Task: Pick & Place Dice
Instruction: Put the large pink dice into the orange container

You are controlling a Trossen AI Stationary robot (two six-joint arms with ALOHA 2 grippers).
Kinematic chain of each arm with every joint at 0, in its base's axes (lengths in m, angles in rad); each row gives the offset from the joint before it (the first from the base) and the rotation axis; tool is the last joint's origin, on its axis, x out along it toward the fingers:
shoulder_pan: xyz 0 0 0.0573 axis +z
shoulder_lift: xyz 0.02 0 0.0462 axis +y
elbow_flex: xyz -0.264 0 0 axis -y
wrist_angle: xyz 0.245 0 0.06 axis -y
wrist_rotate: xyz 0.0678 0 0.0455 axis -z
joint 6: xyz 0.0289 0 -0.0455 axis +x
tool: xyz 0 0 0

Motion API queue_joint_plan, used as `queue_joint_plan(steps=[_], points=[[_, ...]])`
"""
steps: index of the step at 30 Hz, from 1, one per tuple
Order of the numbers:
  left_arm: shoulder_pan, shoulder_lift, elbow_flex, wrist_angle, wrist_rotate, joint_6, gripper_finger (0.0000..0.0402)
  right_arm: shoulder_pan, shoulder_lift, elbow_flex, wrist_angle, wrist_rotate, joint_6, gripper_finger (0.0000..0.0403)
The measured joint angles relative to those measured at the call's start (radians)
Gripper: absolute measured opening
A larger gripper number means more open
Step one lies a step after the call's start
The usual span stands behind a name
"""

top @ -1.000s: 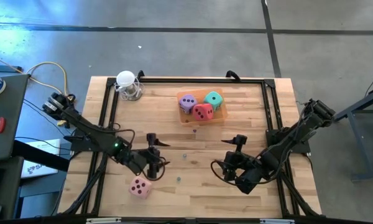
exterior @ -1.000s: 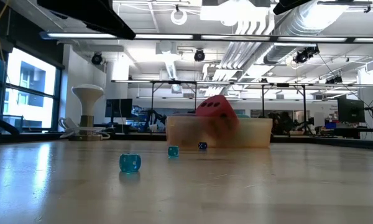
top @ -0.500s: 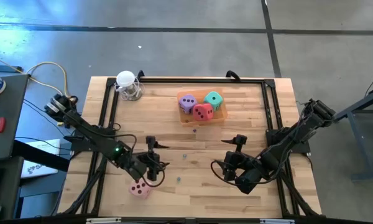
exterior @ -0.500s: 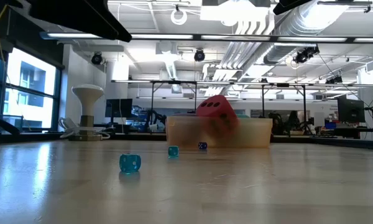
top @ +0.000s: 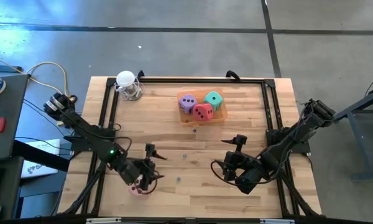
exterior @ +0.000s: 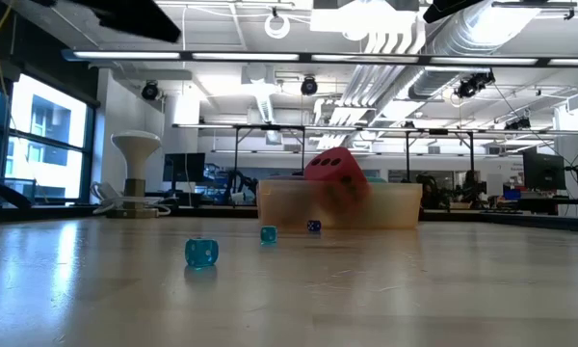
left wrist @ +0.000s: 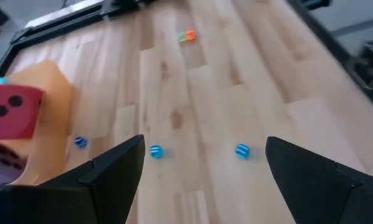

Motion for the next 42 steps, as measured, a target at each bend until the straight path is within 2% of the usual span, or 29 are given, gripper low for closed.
queue_joint_plan(steps=[9, 13, 15, 21, 24, 33, 42], points=[[-0.155, -0.024, 0.000, -0.025, 0.001, 0.219, 0.0326, 0.000, 0.000, 0.000, -0.001, -0.003, 0.000, 0.0400], [-0.214, -0.024, 0.000, -0.026, 0.013, 0.200, 0.0326, 0.000, 0.000, 0.000, -0.001, -0.003, 0.000, 0.0400], [-0.229, -0.024, 0.000, -0.031, 0.058, 0.168, 0.0326, 0.000, 0.000, 0.000, -0.001, -0.003, 0.000, 0.0400], [-0.221, -0.024, 0.000, -0.061, 0.277, 0.066, 0.0326, 0.000, 0.000, 0.000, -0.001, -0.003, 0.000, 0.0400], [-0.204, -0.024, 0.000, -0.073, 0.349, 0.058, 0.0326, 0.000, 0.000, 0.000, -0.001, -0.003, 0.000, 0.0400], [-0.138, -0.024, 0.000, -0.223, 0.415, -0.040, 0.0326, 0.000, 0.000, 0.000, -0.001, -0.004, 0.000, 0.0400], [-0.138, -0.024, 0.000, -0.222, 0.417, -0.043, 0.0326, 0.000, 0.000, 0.000, -0.001, -0.004, 0.003, 0.0400]])
